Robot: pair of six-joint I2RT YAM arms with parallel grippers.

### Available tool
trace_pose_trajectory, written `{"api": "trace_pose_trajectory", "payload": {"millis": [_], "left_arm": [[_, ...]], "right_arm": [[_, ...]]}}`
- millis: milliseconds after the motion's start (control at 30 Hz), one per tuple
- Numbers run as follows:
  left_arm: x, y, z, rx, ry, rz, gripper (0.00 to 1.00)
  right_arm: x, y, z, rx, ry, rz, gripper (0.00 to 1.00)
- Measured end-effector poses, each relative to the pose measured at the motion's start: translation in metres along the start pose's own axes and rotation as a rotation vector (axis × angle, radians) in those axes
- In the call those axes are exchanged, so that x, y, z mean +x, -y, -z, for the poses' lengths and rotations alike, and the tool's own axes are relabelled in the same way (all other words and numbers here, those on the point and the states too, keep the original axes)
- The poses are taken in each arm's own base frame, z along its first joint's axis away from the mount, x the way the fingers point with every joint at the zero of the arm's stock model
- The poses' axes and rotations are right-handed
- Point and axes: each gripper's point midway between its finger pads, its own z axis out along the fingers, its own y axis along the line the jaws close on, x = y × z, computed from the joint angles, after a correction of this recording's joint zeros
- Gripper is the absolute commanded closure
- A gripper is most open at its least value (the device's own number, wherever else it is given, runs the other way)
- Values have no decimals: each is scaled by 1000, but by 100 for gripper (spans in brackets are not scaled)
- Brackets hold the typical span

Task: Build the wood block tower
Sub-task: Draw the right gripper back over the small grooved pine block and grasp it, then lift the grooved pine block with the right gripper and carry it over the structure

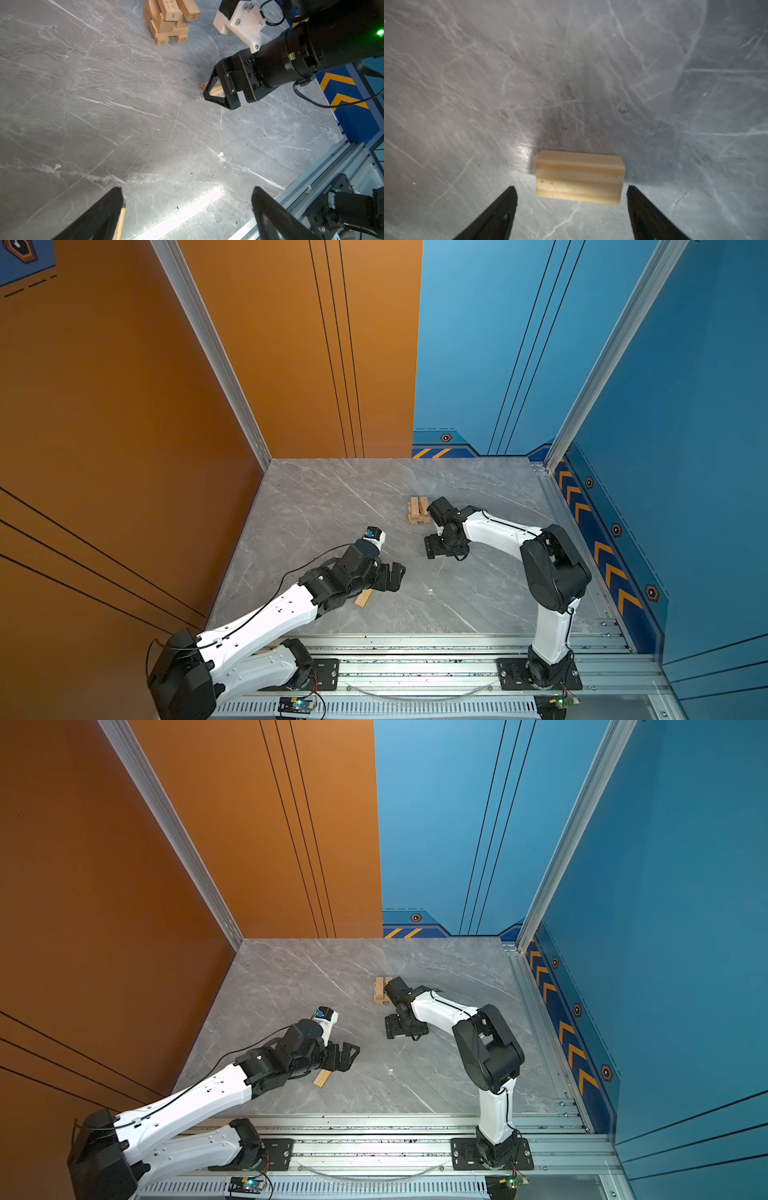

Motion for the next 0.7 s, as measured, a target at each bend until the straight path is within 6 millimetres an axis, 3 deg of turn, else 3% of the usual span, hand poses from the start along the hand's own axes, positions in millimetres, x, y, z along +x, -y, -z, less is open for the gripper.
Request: {"api": "trace_pose_trajectory", "payload": {"millis": [267, 500, 700], "left_arm": [[-3, 4, 4, 22, 13, 2, 2], [-12, 3, 13, 31, 49, 13, 2], [-14, 0, 13, 28, 51, 22, 2]], "right_arm": [[0, 2, -11, 14, -21, -7, 31], [-3, 2, -10, 16, -15, -20, 47], [-4, 3, -10, 24, -13, -23, 49]]}}
